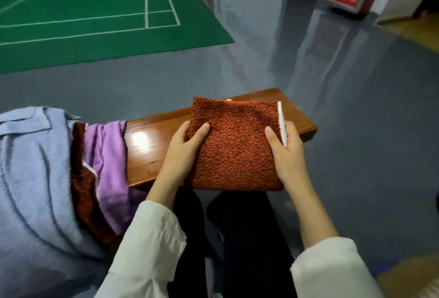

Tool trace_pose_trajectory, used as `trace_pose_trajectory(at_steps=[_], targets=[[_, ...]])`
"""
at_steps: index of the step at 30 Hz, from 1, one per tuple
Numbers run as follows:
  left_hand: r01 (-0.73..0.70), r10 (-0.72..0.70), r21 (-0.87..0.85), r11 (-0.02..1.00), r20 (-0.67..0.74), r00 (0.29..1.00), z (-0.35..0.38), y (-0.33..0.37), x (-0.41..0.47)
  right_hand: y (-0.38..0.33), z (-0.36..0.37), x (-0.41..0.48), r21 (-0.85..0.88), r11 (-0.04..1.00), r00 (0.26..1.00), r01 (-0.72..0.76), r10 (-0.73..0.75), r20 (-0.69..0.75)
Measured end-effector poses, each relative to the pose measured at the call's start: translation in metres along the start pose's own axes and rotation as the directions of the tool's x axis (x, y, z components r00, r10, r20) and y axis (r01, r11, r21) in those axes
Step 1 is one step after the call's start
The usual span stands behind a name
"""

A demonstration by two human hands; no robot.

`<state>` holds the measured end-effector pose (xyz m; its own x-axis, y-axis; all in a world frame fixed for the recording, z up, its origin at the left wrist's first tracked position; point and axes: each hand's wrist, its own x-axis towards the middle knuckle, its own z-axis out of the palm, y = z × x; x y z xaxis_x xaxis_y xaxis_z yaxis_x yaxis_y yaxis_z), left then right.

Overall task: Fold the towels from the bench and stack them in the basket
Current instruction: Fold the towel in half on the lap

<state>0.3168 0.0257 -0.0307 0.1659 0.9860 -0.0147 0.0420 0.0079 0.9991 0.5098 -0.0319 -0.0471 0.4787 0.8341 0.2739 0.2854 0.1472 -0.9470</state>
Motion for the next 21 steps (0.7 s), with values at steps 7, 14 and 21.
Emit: trace_pose_trajectory(at_steps=[7, 14, 21], targets=[[-0.225, 0.189, 0.141, 0.964, 0.232, 0.954, 0.109, 0.026, -0.012, -0.001, -0.11, -0.03, -0.061, 0.997, 0.953, -0.037, 0.017, -0.304], [-0.34, 0.239, 0.116, 0.933, 0.508, 0.827, 0.237, 0.016, -0.063, 0.017, -0.225, -0.099, -0.082, 0.982, 0.801, -0.171, 0.09, -0.592], [-0.354, 0.142, 0.167, 0.92, 0.701, 0.699, 0.341, -0.019, -0.136, 0.042, -0.316, -0.177, -0.065, 0.958, 0.605, -0.28, 0.123, -0.787]])
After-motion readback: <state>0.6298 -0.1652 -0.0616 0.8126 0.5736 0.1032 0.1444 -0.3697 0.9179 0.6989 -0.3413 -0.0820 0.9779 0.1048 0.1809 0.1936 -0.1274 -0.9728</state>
